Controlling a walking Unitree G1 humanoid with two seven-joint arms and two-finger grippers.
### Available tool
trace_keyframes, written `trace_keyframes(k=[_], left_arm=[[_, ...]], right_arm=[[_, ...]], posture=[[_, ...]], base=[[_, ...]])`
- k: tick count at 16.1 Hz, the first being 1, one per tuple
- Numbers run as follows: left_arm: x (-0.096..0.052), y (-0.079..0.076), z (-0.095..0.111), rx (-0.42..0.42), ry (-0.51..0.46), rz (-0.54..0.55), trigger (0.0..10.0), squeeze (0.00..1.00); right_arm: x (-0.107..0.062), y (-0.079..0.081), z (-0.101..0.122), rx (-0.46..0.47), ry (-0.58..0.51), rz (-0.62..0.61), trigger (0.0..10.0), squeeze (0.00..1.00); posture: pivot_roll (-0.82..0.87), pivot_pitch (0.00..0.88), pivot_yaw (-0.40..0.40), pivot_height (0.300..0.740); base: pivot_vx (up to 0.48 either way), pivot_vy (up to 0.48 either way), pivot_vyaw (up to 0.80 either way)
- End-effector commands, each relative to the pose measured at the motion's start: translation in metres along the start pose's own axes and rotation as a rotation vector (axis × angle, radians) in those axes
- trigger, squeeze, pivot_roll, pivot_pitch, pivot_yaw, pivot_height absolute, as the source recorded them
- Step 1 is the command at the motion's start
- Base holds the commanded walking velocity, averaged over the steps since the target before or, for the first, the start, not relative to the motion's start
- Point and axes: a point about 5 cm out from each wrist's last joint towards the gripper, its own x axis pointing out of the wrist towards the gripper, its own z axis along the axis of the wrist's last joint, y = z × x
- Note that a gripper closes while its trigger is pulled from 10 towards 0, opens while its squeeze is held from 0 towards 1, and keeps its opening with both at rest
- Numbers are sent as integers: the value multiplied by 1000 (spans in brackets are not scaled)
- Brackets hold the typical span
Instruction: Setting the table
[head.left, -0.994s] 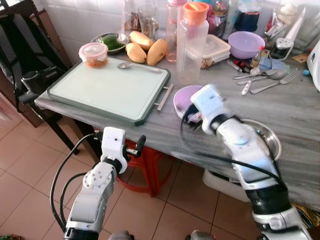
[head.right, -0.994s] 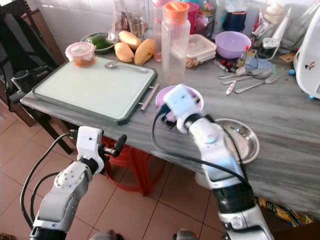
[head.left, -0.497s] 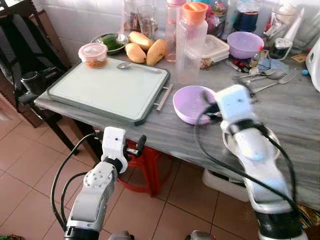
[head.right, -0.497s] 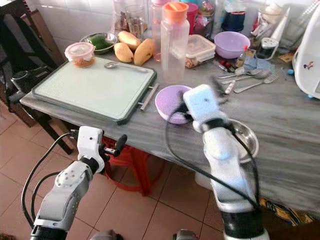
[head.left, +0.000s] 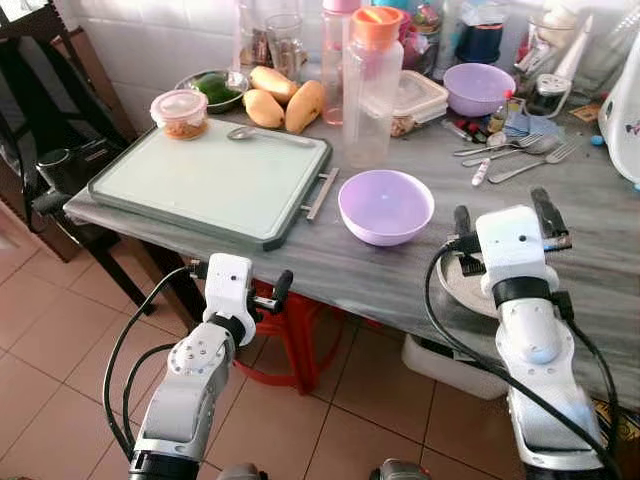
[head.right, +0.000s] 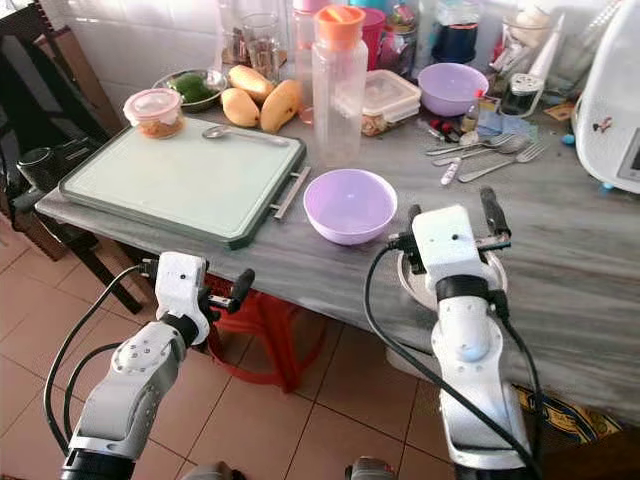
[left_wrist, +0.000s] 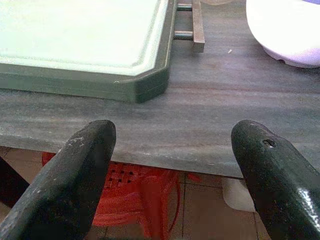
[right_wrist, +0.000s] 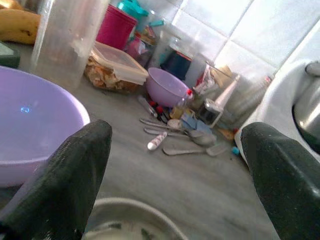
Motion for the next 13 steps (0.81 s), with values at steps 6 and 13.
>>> trace_keyframes(k=[6,13], left_arm=[[0,2,0,9,4,-2,10000,0],[1,2,-1,12,10,-5,10000,0]], right_arm=[[-13,-5,-20,53,151,-31,10000,0],[-17,12,-43,155,372,91,10000,0]], posture=[[-60,16,54,740],[-55,18,56,740]], base=[[0,0,0],[0,0,0]])
